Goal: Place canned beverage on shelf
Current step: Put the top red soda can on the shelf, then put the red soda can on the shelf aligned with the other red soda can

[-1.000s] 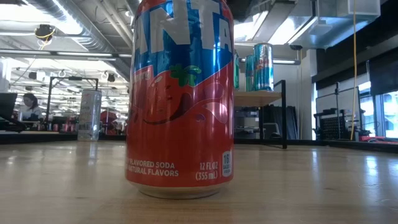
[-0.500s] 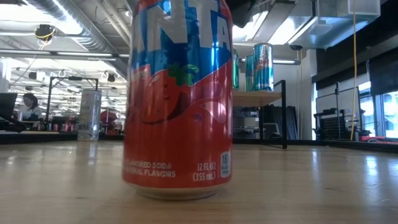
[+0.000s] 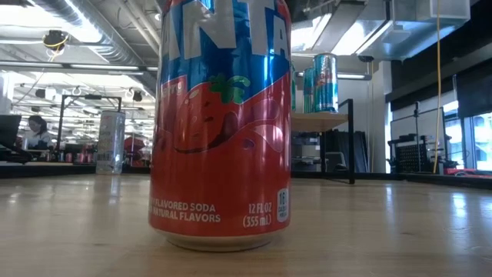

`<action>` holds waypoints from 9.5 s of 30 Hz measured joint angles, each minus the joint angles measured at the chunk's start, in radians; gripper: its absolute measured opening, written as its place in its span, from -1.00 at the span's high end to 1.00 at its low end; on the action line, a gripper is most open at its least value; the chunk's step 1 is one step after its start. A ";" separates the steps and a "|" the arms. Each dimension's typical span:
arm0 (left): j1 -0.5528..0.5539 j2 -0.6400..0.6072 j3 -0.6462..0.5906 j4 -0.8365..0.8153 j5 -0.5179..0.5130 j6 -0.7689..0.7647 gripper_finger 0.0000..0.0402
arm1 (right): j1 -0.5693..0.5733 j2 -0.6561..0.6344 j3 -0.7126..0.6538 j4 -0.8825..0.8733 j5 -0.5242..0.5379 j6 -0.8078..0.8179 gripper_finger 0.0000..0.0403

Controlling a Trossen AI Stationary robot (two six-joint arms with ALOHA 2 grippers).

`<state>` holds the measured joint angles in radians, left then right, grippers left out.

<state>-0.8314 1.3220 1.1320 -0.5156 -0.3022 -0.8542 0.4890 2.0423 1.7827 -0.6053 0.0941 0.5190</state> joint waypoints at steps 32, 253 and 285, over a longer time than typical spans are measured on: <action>0.000 0.000 0.000 -0.008 -0.008 0.027 -0.81 | 0.050 -0.001 0.016 -0.017 0.056 0.034 -0.71; 0.410 -0.235 0.001 -0.095 -0.003 0.418 -0.81 | 0.598 -0.334 -0.495 -0.413 -0.175 1.521 -0.65; 0.336 -0.082 0.000 -0.096 -0.052 0.202 -0.81 | -0.203 -0.199 -0.258 -0.392 -0.013 0.515 -0.33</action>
<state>-0.4950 1.2402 1.1324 -0.6113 -0.3547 -0.6525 0.2859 1.8432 1.5251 -0.9976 0.0811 1.0340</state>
